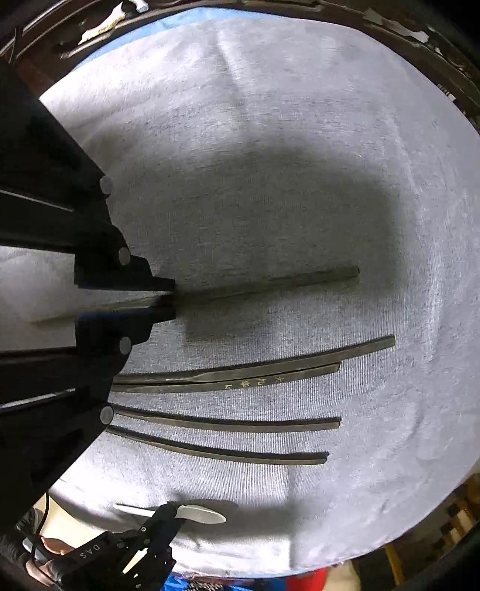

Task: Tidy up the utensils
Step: 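Grasp a dark chopstick with the left gripper and lift it, then carry the chopstick and spoon over the black holder cup with both grippers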

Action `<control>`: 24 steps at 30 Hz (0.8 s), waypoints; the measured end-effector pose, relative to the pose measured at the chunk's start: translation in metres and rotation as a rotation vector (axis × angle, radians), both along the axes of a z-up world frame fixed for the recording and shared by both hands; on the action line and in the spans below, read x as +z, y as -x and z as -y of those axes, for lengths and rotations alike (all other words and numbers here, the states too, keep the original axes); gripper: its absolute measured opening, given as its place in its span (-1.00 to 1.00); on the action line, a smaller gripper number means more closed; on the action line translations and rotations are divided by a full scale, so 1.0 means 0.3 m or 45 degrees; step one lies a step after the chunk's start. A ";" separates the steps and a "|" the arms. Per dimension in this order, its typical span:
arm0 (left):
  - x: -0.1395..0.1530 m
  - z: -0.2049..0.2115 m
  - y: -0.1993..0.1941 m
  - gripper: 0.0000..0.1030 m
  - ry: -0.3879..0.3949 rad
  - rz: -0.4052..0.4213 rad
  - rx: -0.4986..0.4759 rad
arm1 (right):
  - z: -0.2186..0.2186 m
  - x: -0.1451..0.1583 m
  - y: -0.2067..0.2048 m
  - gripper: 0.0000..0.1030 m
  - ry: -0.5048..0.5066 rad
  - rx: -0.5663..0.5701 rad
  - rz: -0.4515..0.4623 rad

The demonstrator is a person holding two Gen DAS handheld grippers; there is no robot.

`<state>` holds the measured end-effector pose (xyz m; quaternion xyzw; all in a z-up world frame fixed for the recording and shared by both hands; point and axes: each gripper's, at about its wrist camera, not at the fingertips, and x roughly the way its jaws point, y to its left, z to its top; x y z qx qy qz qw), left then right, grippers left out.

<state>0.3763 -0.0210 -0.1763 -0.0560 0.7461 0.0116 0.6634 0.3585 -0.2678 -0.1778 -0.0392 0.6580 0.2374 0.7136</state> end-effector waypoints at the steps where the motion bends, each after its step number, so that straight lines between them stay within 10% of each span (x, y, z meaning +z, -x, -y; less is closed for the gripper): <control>1: -0.001 0.020 -0.021 -0.83 -0.015 0.006 -0.013 | -0.006 -0.001 0.000 -0.77 0.009 0.005 -0.003; 12: -0.025 -0.046 -0.102 -0.90 0.088 -0.051 0.100 | -0.081 0.003 -0.016 -0.77 0.052 0.023 -0.012; 24: 0.066 -0.211 0.093 -0.91 0.307 0.234 0.254 | 0.077 0.113 0.049 -0.77 -0.155 -0.186 0.103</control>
